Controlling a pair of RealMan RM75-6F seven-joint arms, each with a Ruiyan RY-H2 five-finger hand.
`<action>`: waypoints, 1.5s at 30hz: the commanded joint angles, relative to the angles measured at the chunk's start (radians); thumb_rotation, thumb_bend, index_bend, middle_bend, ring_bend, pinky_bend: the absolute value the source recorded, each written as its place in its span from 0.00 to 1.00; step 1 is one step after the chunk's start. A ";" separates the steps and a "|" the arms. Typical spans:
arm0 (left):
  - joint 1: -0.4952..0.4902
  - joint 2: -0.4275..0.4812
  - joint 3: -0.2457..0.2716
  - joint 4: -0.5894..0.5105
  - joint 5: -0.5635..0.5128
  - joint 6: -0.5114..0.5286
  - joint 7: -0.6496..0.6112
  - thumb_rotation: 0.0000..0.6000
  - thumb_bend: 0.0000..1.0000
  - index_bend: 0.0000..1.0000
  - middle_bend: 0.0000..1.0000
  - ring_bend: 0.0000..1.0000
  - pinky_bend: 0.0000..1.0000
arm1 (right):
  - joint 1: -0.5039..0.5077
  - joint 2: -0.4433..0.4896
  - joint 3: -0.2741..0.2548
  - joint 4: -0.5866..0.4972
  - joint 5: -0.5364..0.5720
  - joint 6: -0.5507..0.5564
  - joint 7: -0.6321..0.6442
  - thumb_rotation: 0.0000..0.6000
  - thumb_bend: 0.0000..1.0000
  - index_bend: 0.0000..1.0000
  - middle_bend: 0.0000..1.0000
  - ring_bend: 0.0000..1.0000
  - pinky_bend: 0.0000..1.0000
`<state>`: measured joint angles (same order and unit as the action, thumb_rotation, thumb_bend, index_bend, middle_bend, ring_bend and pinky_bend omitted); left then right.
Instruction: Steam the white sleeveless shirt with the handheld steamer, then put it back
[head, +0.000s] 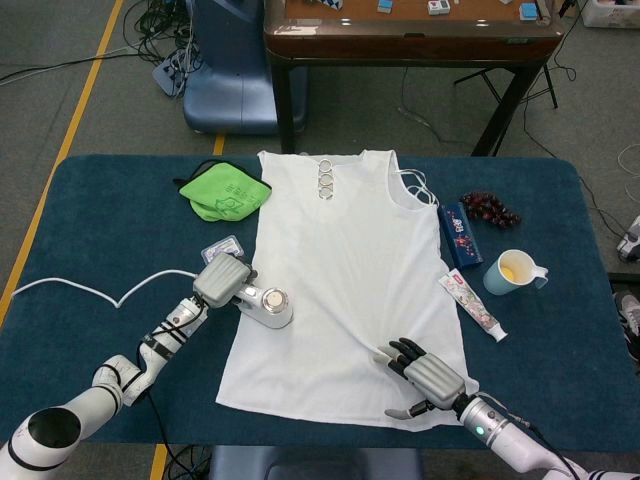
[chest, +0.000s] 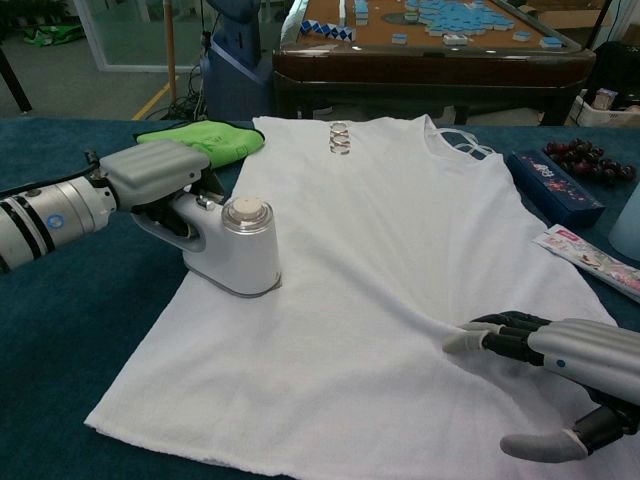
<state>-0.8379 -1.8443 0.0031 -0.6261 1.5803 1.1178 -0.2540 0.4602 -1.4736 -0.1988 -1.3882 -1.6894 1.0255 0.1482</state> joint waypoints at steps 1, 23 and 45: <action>0.017 0.025 0.010 -0.034 0.008 0.013 0.015 1.00 0.22 0.80 0.69 0.57 0.62 | 0.000 0.000 -0.001 0.000 -0.001 0.000 0.000 0.37 0.00 0.05 0.09 0.00 0.00; 0.115 0.198 -0.007 -0.276 -0.010 0.098 0.048 1.00 0.22 0.80 0.69 0.57 0.62 | -0.009 0.000 0.027 -0.007 -0.013 0.058 -0.016 0.37 0.00 0.00 0.06 0.00 0.00; 0.228 0.197 -0.046 -0.024 -0.105 0.069 -0.110 1.00 0.22 0.79 0.69 0.56 0.61 | -0.011 0.223 0.194 -0.227 0.015 0.249 -0.183 0.37 0.00 0.00 0.00 0.00 0.00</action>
<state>-0.6215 -1.6290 -0.0447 -0.6858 1.4805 1.1996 -0.3415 0.4538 -1.2702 -0.0179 -1.5970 -1.6855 1.2627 -0.0174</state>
